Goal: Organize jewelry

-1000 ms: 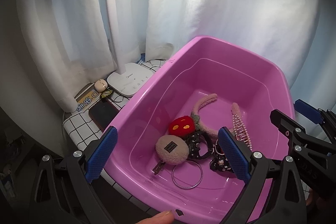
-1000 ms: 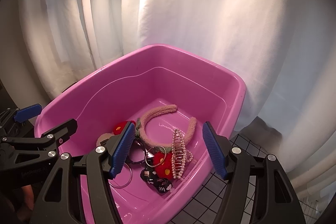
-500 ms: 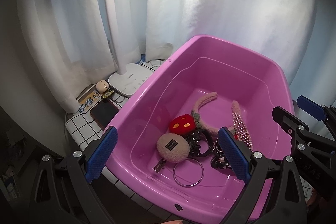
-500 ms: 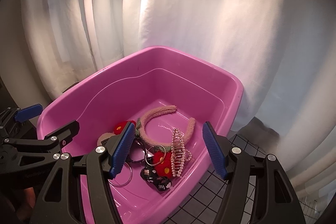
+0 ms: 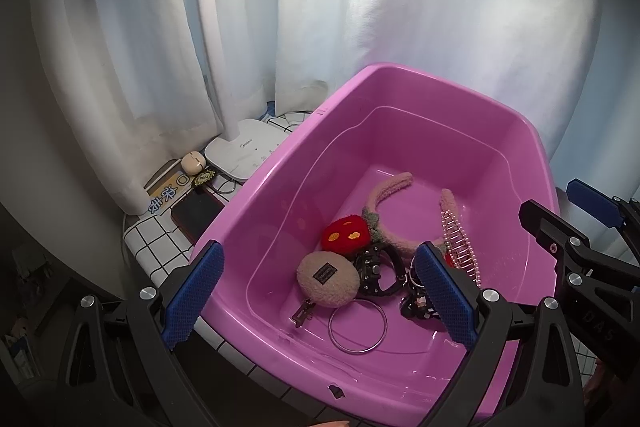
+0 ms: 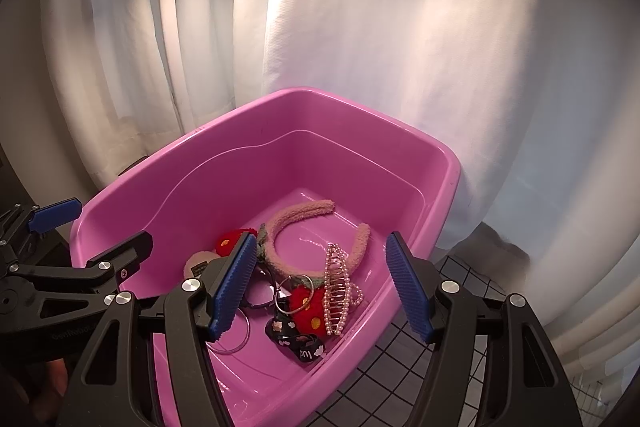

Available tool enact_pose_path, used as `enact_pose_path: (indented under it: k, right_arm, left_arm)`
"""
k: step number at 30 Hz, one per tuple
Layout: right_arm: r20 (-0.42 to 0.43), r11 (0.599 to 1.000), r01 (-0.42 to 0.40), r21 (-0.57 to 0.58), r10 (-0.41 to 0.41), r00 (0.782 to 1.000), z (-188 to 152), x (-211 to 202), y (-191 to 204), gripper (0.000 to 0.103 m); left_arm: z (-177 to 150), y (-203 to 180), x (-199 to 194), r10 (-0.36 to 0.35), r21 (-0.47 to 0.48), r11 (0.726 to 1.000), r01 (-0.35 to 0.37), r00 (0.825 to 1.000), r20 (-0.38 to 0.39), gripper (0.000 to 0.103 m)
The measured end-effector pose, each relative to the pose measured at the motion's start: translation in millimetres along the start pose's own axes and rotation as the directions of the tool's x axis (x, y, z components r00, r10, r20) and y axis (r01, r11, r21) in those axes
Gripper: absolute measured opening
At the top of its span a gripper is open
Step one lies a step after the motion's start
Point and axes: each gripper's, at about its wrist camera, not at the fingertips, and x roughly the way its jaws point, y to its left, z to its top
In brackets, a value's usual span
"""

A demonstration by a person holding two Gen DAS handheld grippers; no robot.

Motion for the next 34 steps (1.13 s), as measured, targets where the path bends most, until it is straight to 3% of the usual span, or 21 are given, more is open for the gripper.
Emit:
enact_pose_path:
  k: [34]
  right_arm:
    - [-0.001, 1.000, 0.000, -0.011, 0.000, 1.000, -3.2, -3.0, 2.0, 0.064]
  left_arm:
    - [-3.2, 4.1, -0.1, -0.007, -0.004, 1.000, 0.007, 1.000, -0.011, 0.094]
